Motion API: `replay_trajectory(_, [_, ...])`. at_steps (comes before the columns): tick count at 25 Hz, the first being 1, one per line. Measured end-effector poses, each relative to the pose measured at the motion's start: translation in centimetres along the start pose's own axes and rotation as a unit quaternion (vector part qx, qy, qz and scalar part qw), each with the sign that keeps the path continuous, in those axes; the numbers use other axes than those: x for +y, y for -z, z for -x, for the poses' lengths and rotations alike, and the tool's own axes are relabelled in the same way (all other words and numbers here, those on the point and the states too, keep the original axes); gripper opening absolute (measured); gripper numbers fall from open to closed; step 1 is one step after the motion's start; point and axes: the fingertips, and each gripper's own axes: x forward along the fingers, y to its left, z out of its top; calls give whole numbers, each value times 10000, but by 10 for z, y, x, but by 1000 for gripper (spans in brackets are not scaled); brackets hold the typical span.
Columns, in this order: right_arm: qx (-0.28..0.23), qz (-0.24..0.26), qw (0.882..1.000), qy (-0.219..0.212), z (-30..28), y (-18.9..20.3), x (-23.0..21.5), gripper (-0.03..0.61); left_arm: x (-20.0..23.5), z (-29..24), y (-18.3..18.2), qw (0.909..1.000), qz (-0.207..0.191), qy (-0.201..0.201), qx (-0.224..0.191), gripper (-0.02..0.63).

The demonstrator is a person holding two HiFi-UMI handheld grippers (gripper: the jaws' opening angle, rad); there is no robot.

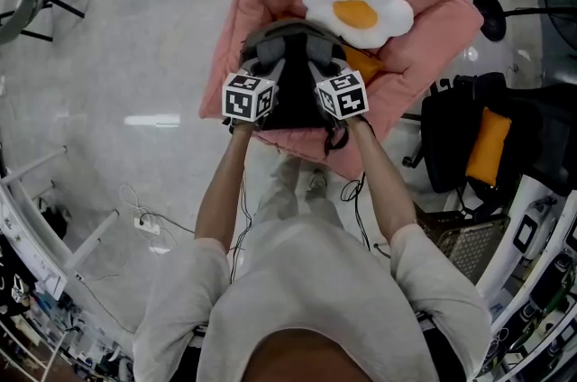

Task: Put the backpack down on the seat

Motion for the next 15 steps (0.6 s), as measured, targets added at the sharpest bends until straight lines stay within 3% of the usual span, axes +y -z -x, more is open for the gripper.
replay_trajectory(10, [-39, -131, 9999, 85, -8, -7, -8, 80, 7, -10, -5, 9996, -262, -112, 75, 53])
replay_trajectory(13, [-77, -176, 9998, 59, -9, -8, -9, 131, 5, -12, -4, 9996, -266, -98, 94, 168])
replay_trajectory(15, [-99, -174, 9998, 3, -10, -7, -7, 188, 3, -13, -3, 9995, -278, -88, 104, 194])
